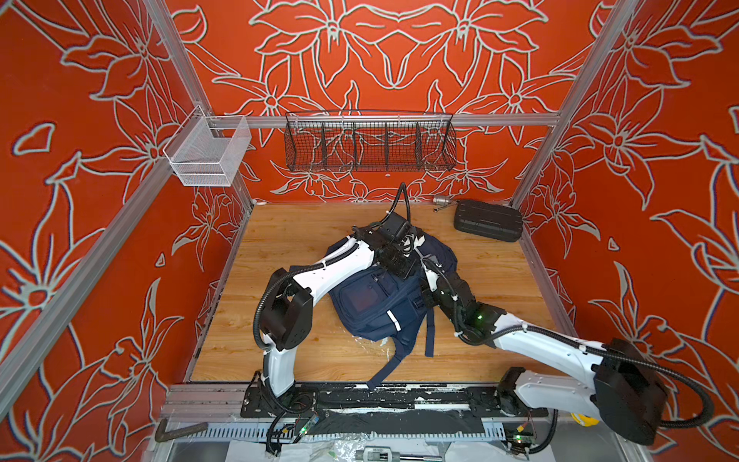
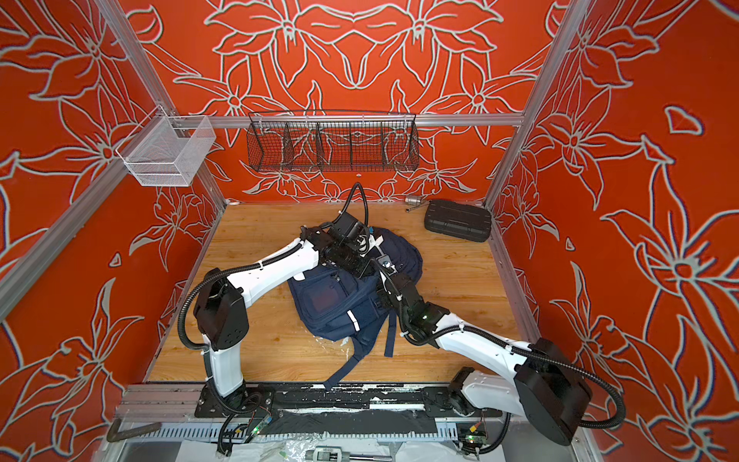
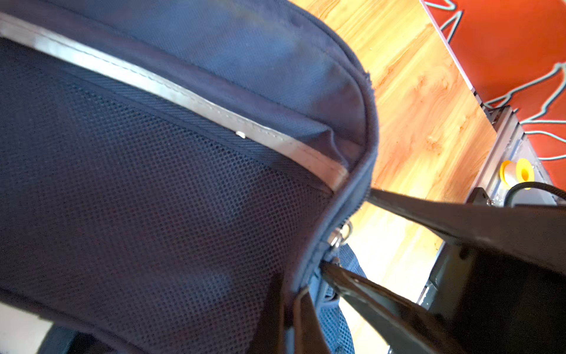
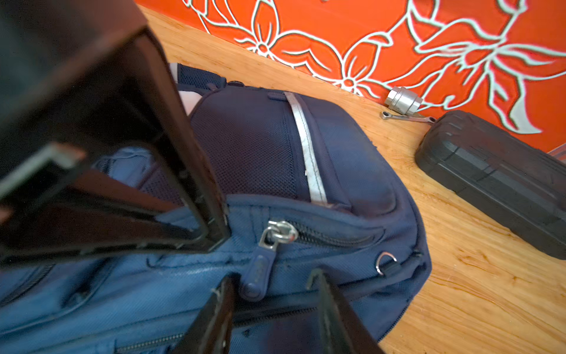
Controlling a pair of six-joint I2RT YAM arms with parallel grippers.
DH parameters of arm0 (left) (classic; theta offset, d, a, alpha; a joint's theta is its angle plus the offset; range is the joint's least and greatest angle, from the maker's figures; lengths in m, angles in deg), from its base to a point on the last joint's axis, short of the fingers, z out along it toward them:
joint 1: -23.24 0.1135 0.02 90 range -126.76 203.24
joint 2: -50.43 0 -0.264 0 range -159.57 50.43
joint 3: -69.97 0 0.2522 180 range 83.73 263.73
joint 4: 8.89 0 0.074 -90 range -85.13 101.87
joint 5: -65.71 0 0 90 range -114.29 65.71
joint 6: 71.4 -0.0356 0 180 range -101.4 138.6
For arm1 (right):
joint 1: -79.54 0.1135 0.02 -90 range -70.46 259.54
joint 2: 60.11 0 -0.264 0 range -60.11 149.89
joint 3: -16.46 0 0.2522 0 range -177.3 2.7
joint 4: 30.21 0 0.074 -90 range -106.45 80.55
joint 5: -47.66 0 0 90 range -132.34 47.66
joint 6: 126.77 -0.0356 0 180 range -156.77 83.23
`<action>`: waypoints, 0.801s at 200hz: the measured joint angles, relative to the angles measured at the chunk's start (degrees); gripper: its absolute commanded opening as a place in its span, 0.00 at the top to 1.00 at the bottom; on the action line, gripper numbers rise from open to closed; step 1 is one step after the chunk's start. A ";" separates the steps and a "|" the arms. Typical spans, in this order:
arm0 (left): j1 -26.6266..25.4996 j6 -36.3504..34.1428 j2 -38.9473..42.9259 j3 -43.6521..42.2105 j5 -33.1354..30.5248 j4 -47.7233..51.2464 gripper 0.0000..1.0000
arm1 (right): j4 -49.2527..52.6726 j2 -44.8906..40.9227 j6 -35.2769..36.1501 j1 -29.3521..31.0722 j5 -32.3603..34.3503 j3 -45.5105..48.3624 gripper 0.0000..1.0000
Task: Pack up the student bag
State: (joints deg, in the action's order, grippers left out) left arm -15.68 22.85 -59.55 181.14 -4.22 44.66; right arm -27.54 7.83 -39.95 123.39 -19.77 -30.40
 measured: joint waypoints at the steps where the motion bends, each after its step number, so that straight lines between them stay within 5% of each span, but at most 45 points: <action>1: 0.00 0.00 0.00 0.00 0.00 0.00 1.00 | -0.02 0.02 0.00 0.04 0.07 0.00 0.53; 54: 0.24 1.16 0.00 0.00 0.35 -0.17 1.00 | -2.23 1.77 0.02 0.94 3.48 -0.20 0.52; 105: 0.28 1.31 0.00 0.00 0.44 -0.20 1.00 | -4.92 0.13 -0.20 0.96 4.11 0.76 0.70; 160: 0.28 1.03 0.00 0.00 0.44 0.00 1.00 | -6.21 -4.79 -0.61 -2.62 -0.96 4.85 0.76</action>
State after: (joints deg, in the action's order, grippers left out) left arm -15.39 23.88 -59.55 181.14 -3.78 44.66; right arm -33.75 3.04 -40.56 120.77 -20.74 -25.55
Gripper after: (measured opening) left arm 0.061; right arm 0.254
